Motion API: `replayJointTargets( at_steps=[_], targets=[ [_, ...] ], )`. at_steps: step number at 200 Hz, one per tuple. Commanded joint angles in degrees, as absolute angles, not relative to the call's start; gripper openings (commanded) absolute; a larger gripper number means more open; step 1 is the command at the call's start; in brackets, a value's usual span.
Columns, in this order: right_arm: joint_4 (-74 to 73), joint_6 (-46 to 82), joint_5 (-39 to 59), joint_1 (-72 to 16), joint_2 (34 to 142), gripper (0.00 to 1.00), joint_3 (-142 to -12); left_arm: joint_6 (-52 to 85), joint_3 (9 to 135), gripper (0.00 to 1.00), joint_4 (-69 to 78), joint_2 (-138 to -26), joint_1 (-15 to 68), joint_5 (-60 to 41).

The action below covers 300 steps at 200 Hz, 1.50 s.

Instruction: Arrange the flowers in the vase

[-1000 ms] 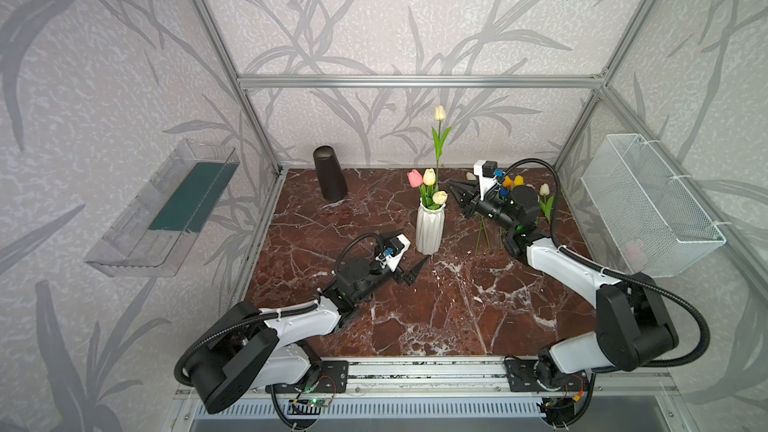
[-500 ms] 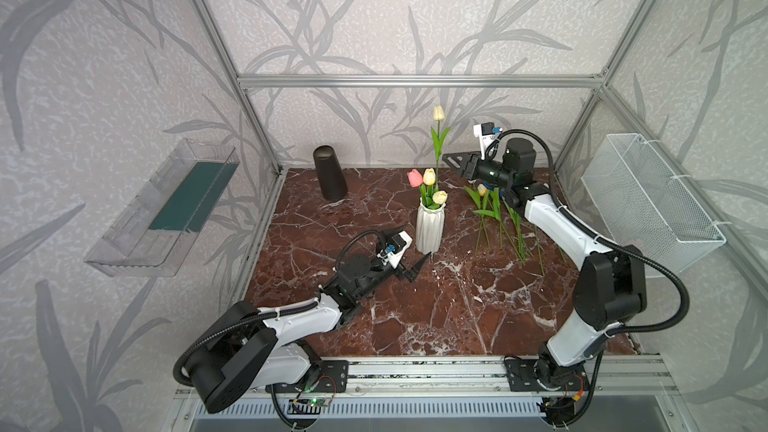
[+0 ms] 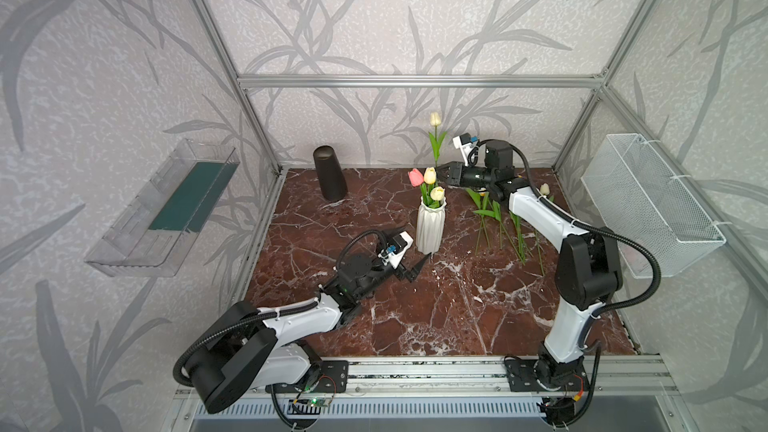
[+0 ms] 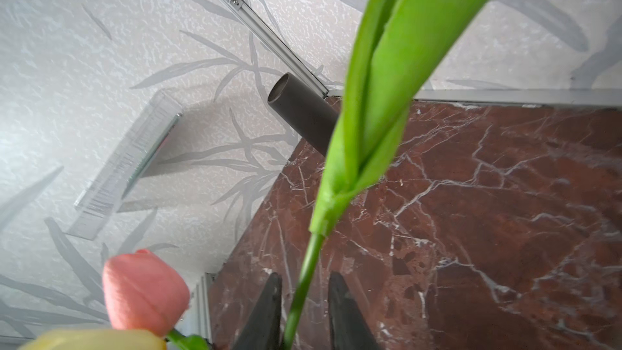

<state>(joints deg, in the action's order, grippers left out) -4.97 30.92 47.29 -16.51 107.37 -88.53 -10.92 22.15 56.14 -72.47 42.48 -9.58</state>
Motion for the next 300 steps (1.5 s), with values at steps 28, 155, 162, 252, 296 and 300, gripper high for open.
replayJointTargets(
  at_steps=[28, 155, 162, 252, 296, 300],
  targets=[
    [-6.5, 29.9, 47.8, -17.1, 106.1, 0.04, -89.3, -12.2, 21.8, 0.99, 57.6, -72.0, 42.7, -9.4],
    [-43.4, 26.0, 46.5, -18.5, 92.3, 0.0, -63.2, -12.3, 21.9, 0.99, 57.8, -72.9, 42.6, -10.0],
    [-45.8, 25.8, 46.5, -18.5, 92.1, 0.0, -62.2, -12.2, 21.9, 0.99, 57.9, -72.9, 42.7, -10.2],
    [-77.4, 35.1, 47.8, -18.6, 98.3, 0.0, -55.4, -11.9, 22.2, 0.99, 56.5, -71.8, 42.7, -10.6],
    [-79.8, 31.1, 46.1, -19.1, 101.0, 0.0, -52.0, -12.0, 22.6, 0.99, 56.0, -72.2, 42.6, -10.7],
    [-80.4, 31.3, 46.2, -19.1, 101.5, 0.0, -52.0, -12.0, 22.7, 0.99, 56.0, -72.3, 42.6, -10.7]
  ],
)
